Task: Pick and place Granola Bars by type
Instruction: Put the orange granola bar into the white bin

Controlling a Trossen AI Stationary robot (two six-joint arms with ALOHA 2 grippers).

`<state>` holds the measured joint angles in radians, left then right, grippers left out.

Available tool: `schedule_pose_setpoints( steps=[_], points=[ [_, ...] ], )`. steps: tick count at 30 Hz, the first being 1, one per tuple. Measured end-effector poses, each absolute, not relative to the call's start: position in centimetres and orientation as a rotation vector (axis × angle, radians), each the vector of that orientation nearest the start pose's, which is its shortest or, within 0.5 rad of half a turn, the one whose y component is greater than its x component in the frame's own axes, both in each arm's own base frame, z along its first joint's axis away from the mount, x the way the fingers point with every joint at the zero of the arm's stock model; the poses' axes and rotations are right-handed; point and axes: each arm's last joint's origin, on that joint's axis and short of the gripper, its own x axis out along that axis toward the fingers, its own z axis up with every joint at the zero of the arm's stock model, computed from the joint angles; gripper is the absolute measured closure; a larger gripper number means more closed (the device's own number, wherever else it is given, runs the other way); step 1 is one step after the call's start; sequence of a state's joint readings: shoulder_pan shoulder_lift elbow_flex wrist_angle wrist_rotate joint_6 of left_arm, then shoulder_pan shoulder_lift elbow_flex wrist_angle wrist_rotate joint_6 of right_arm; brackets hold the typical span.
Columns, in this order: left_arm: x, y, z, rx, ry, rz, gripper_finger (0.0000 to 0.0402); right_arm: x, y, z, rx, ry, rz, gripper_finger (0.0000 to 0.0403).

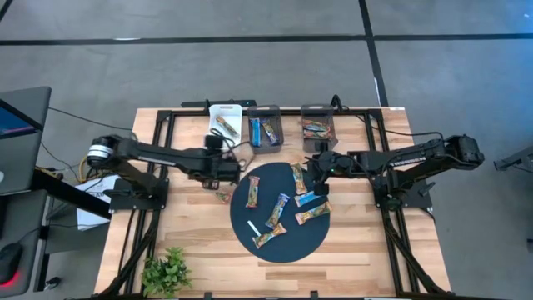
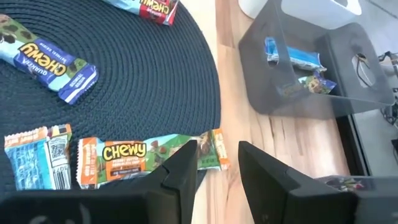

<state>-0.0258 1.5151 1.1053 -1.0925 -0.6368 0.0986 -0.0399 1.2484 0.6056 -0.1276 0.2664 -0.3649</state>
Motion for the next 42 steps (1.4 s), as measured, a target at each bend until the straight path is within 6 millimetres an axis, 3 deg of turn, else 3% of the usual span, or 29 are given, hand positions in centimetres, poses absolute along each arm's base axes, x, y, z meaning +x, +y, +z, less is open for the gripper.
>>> schedule_pose_setpoints(
  steps=[4, 9, 18, 26, 29, 35, 42],
  points=[
    [24.5, 0.2, 25.0, 0.386, 1.376, 0.321, 0.0292, 23.7, -1.7, 18.9, -0.431, 0.806, -0.148, 0.0292],
    [24.5, -0.6, 24.6, 0.298, 1.193, 0.052, 0.0292, 23.9, -1.7, 19.1, -0.437, 0.777, -0.15, 0.0292],
    [27.4, -2.5, 21.9, 0.349, 0.957, -0.277, 0.0292, 24.1, -1.8, 19.3, -0.482, 0.756, -0.135, 0.0292],
    [31.3, -5.6, 19.0, 0.282, 0.774, -0.476, 0.0292, 24.1, -1.8, 19.3, -0.501, 0.761, -0.127, 0.0292],
    [32.0, -6.9, 17.9, 0.298, 0.764, -0.529, 0.0292, 24.1, -1.8, 19.3, -0.502, 0.762, -0.127, 0.0292],
    [33.2, -8.2, 17.7, 0.352, 0.677, -0.569, 0.0292, 24.0, -1.7, 19.2, -0.498, 0.767, -0.127, 0.0292],
    [34.4, -8.5, 17.4, 0.111, 0.653, -0.47, 0.0292, 24.0, -1.7, 19.2, -0.48, 0.772, -0.133, 0.0292]
  ],
)
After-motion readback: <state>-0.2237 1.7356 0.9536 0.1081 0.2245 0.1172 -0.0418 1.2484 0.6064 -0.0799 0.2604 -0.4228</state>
